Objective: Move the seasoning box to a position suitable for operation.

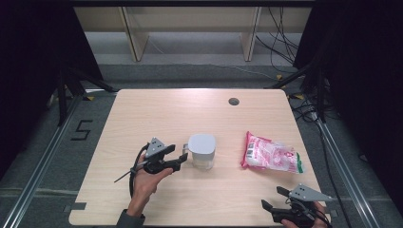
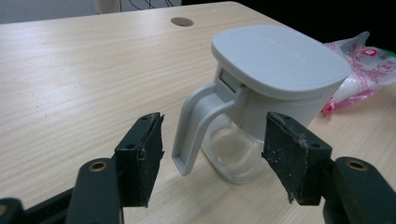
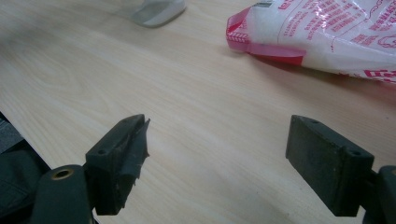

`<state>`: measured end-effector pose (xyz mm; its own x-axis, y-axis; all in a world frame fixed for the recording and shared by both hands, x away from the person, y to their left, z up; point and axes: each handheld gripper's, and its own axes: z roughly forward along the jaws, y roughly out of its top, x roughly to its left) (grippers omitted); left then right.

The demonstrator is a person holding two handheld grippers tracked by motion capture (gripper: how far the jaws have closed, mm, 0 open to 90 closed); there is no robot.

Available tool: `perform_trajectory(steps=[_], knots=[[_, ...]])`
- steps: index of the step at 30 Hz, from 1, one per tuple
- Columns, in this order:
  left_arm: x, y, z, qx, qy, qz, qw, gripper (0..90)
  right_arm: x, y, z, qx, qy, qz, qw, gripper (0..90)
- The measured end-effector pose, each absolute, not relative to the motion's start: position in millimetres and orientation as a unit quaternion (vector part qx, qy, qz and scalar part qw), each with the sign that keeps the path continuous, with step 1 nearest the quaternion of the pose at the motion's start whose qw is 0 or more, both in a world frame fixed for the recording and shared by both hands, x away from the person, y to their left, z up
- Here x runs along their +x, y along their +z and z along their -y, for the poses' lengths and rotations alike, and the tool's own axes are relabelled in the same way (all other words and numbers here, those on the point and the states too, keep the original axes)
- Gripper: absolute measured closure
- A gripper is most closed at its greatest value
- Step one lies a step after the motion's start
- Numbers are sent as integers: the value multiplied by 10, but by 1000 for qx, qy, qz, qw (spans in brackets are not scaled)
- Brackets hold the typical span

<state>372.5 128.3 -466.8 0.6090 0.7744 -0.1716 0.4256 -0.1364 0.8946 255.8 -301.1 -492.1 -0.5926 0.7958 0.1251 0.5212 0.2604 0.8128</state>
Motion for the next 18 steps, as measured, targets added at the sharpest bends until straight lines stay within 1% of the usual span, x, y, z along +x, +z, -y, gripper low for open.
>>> perform_trajectory(steps=[2, 3, 4, 6, 7, 8, 9, 10, 11, 12, 13, 14, 15, 16, 18], knots=[[3715, -4637, -1284, 733, 170, -406, 518, 371, 2557, -4920, 3008, 423, 436, -779, 158, 213], [3707, -4619, -1280, 730, 169, -409, 520, 373, 2541, -4916, 2993, 432, 435, -777, 145, 213], [3706, -4609, -1284, 730, 166, -406, 525, 377, 2554, -4917, 3005, 421, 433, -781, 156, 213], [3701, -4574, -1282, 724, 162, -406, 533, 386, 2552, -4919, 3005, 422, 433, -781, 156, 213], [3695, -4548, -1278, 723, 165, -407, 533, 391, 2533, -4920, 2991, 436, 434, -775, 141, 213], [3698, -4527, -1273, 721, 166, -404, 538, 399, 2531, -4920, 2996, 437, 433, -775, 142, 213], [3701, -4503, -1262, 721, 167, -400, 541, 416, 2558, -4937, 3017, 426, 436, -778, 155, 214], [3712, -4475, -1264, 728, 173, -384, 541, 443, 2546, -4933, 3006, 436, 435, -773, 153, 213], [3711, -4454, -1246, 724, 171, -385, 546, 471, 2555, -4926, 3027, 426, 431, -779, 159, 213], [3710, -4429, -1228, 724, 173, -384, 547, 499, 2560, -4933, 3019, 429, 437, -776, 153, 213], [3716, -4419, -1210, 724, 174, -377, 551, 545, 2565, -4935, 3016, 428, 436, -776, 153, 214], [3718, -4407, -1193, 727, 186, -370, 548, 600, 2558, -4930, 2999, 434, 430, -777, 150, 213], [3714, -4399, -1180, 727, 198, -371, 543, 600, 2558, -4930, 2999, 434, 430, -777, 150, 213], [3718, -4396, -1163, 728, 208, -367, 541, 645, 2571, -4933, 3008, 425, 433, -779, 158, 214], [3737, -4388, -1141, 730, 213, -361, 540, 715, 2557, -4930, 2982, 439, 436, -773, 143, 213]])
